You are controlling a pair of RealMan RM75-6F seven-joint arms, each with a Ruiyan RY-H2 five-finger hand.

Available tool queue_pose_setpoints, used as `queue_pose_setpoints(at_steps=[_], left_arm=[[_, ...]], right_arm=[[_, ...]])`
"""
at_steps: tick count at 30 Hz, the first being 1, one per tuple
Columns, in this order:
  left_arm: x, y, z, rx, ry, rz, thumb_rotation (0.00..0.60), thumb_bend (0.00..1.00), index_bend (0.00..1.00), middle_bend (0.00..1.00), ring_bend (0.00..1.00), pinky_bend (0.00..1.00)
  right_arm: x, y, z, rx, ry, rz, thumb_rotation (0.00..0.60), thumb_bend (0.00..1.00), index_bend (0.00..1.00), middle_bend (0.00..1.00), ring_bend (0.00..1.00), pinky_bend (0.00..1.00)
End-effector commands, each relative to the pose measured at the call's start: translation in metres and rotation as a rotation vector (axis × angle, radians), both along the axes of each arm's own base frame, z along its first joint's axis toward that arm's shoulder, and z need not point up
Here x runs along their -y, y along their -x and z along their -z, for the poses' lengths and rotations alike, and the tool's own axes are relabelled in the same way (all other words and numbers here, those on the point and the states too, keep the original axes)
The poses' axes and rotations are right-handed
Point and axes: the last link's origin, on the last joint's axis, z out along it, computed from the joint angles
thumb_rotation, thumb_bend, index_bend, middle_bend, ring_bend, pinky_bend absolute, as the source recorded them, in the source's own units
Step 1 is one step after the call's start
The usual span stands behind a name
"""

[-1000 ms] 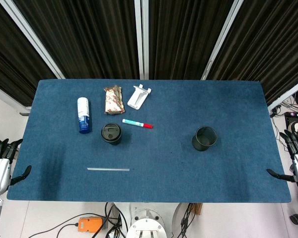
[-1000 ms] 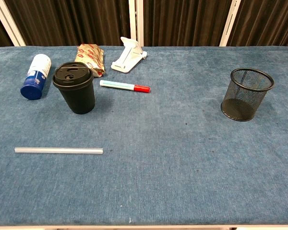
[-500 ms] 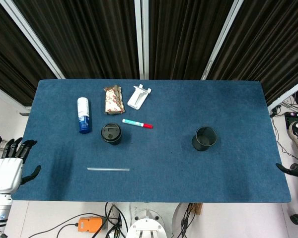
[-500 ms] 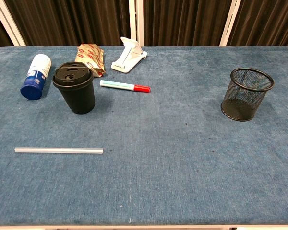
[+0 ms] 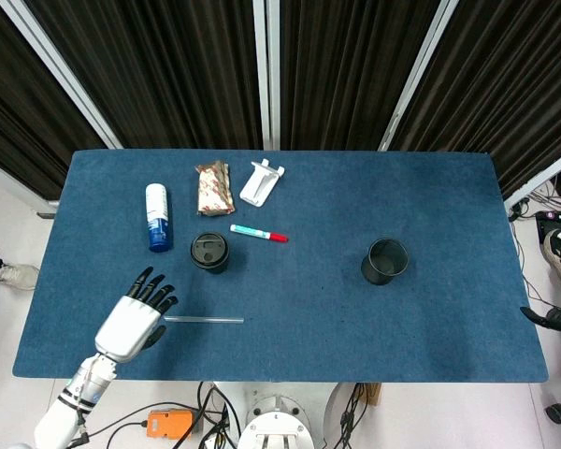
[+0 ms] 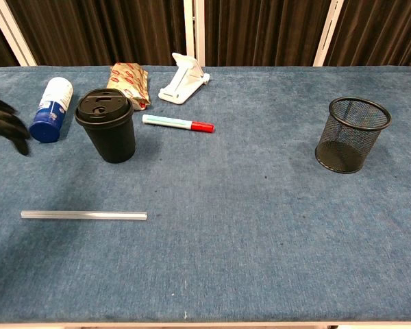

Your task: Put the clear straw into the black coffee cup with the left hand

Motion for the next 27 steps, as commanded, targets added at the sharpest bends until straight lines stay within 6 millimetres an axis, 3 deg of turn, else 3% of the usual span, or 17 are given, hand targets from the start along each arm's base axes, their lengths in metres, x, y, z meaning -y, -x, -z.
queue_pose_setpoints(at_steps=[1, 11, 18, 27], left_arm=[[-0.008, -0.015, 0.02, -0.009, 0.05, 0.034, 0.6, 0.25, 0.36, 0.26, 0.13, 0.0], [-0.02, -0.029, 0.061, -0.079, 0.141, 0.02, 0.6, 0.27, 0.38, 0.26, 0.13, 0.0], [-0.026, -0.037, 0.076, -0.088, 0.149, -0.002, 0.6, 0.27, 0.39, 0.21, 0.0, 0.0], [-0.03, -0.039, 0.089, -0.103, 0.155, -0.029, 0.6, 0.27, 0.43, 0.19, 0.0, 0.0]], right_arm=[[0.0, 0.0, 0.001, 0.0, -0.003, 0.003, 0.6, 0.13, 0.0, 0.06, 0.0, 0.02], [0.001, 0.004, 0.004, 0.001, -0.016, 0.019, 0.6, 0.13, 0.0, 0.06, 0.0, 0.02], [0.003, 0.005, 0.007, 0.004, -0.022, 0.023, 0.6, 0.13, 0.0, 0.06, 0.0, 0.02], [0.004, 0.009, 0.009, 0.006, -0.029, 0.032, 0.6, 0.13, 0.0, 0.06, 0.0, 0.02]])
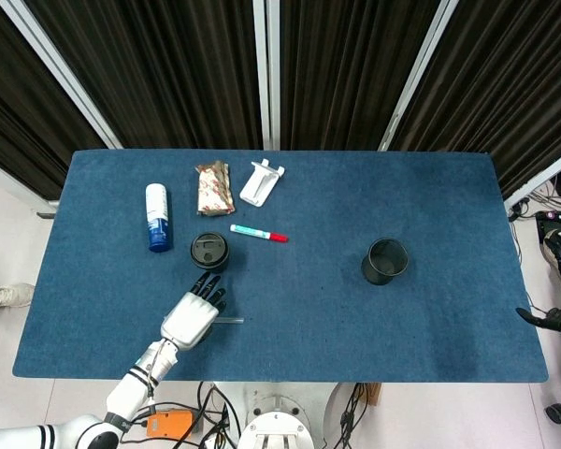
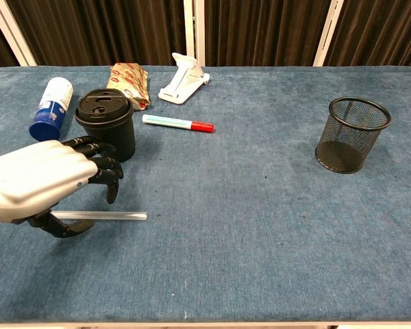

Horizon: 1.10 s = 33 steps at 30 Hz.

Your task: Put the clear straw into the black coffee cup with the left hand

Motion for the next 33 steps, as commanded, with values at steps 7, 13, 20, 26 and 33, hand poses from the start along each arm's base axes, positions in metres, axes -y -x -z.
queue_pose_setpoints(at_steps=[7, 13, 20, 26, 33], left_arm=[[-0.002, 0.003, 0.006, -0.012, 0.004, -0.016, 0.6, 0.27, 0.46, 0.19, 0.0, 0.0], [-0.004, 0.007, 0.006, -0.005, -0.009, -0.028, 0.6, 0.29, 0.49, 0.19, 0.0, 0.0], [-0.005, 0.015, 0.003, 0.013, -0.017, -0.058, 0.6, 0.34, 0.54, 0.2, 0.0, 0.0], [0.004, 0.019, -0.019, 0.113, -0.039, -0.108, 0.6, 0.37, 0.55, 0.2, 0.0, 0.0], [0.018, 0.022, -0.075, 0.324, -0.107, -0.165, 0.6, 0.37, 0.55, 0.24, 0.04, 0.0]], right_arm=[[0.001, 0.002, 0.003, 0.003, -0.009, 0.006, 0.6, 0.13, 0.0, 0.06, 0.0, 0.02], [0.003, 0.001, 0.005, 0.004, -0.014, 0.005, 0.6, 0.13, 0.0, 0.06, 0.0, 0.02], [0.004, 0.001, 0.005, 0.004, -0.014, 0.006, 0.6, 0.13, 0.0, 0.06, 0.0, 0.02], [0.003, 0.001, 0.004, 0.007, -0.012, 0.005, 0.6, 0.13, 0.0, 0.06, 0.0, 0.02], [0.001, 0.001, 0.008, 0.011, -0.022, 0.006, 0.6, 0.13, 0.0, 0.06, 0.0, 0.02]])
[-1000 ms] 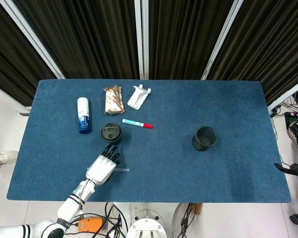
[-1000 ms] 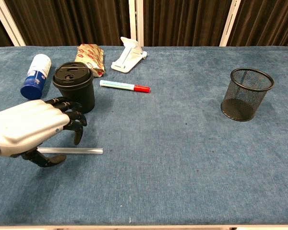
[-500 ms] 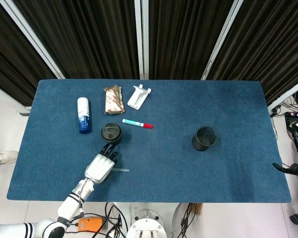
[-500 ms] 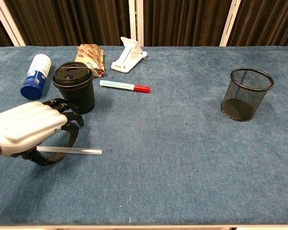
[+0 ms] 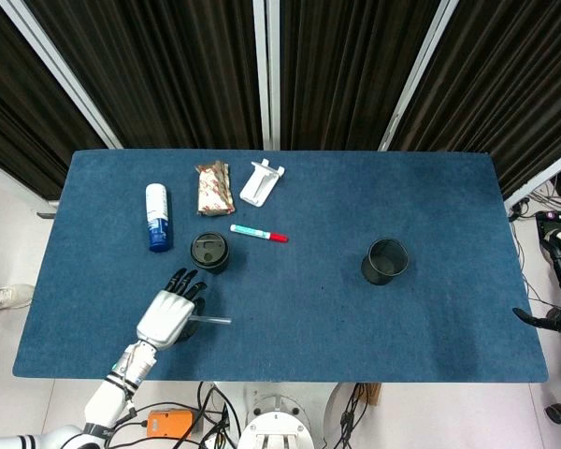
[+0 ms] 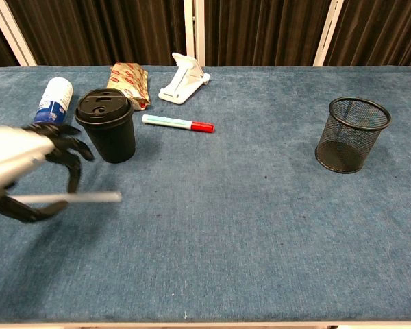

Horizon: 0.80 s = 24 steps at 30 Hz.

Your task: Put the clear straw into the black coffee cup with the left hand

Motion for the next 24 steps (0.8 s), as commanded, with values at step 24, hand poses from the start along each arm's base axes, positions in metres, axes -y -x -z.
queue_pose_setpoints(at_steps=[24], left_arm=[[-0.095, -0.036, -0.094, 1.054, -0.085, -0.232, 0.6, 0.37, 0.55, 0.25, 0.03, 0.0]], right_arm=[[-0.008, 0.003, 0.04, -0.054, -0.127, 0.03, 0.6, 0.13, 0.0, 0.06, 0.0, 0.02]])
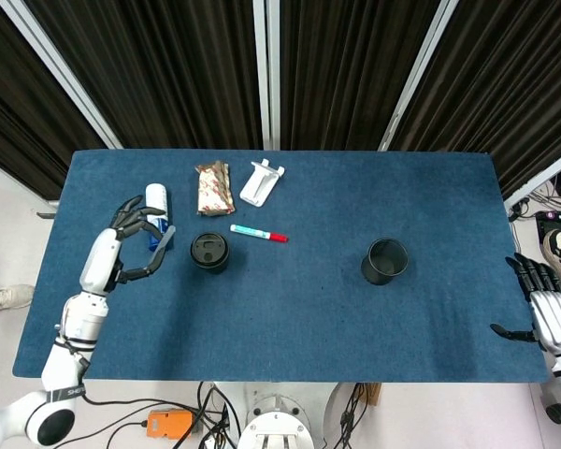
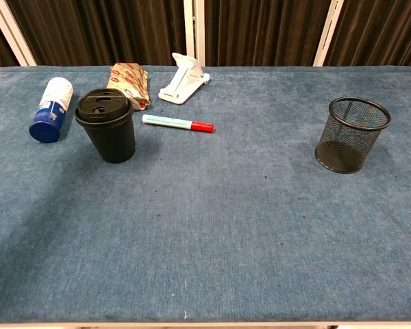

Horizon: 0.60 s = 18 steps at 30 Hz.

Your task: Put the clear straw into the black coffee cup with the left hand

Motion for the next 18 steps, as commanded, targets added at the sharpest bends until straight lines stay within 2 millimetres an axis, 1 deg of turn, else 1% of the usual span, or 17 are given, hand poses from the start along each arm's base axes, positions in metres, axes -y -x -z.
queue_pose_setpoints(at_steps=[1, 3, 7, 14, 18], left_arm=[[-0.024, -0.018, 0.015, 0.199, 0.063, -0.028, 0.6, 0.37, 0.55, 0.25, 0.02, 0.0], [-0.029, -0.022, 0.021, 0.272, 0.085, -0.048, 0.6, 0.37, 0.55, 0.25, 0.02, 0.0], [-0.036, -0.031, 0.035, 0.334, 0.103, -0.06, 0.6, 0.37, 0.55, 0.24, 0.01, 0.0], [-0.041, -0.042, 0.059, 0.359, 0.096, -0.059, 0.6, 0.37, 0.56, 0.24, 0.01, 0.0], [-0.042, -0.042, 0.072, 0.315, 0.093, -0.054, 0.6, 0.37, 0.55, 0.24, 0.01, 0.0]], right_arm=[[0.0, 0.0, 0.001, -0.001, -0.003, 0.006, 0.6, 0.13, 0.0, 0.06, 0.0, 0.02], [0.0, 0.0, 0.001, 0.0, -0.003, 0.01, 0.6, 0.13, 0.0, 0.06, 0.0, 0.02], [0.0, -0.001, 0.002, 0.004, -0.005, 0.013, 0.6, 0.13, 0.0, 0.06, 0.0, 0.02], [0.001, -0.002, 0.002, 0.0, -0.008, 0.013, 0.6, 0.13, 0.0, 0.06, 0.0, 0.02], [0.001, -0.002, 0.002, 0.0, -0.007, 0.013, 0.6, 0.13, 0.0, 0.06, 0.0, 0.02]])
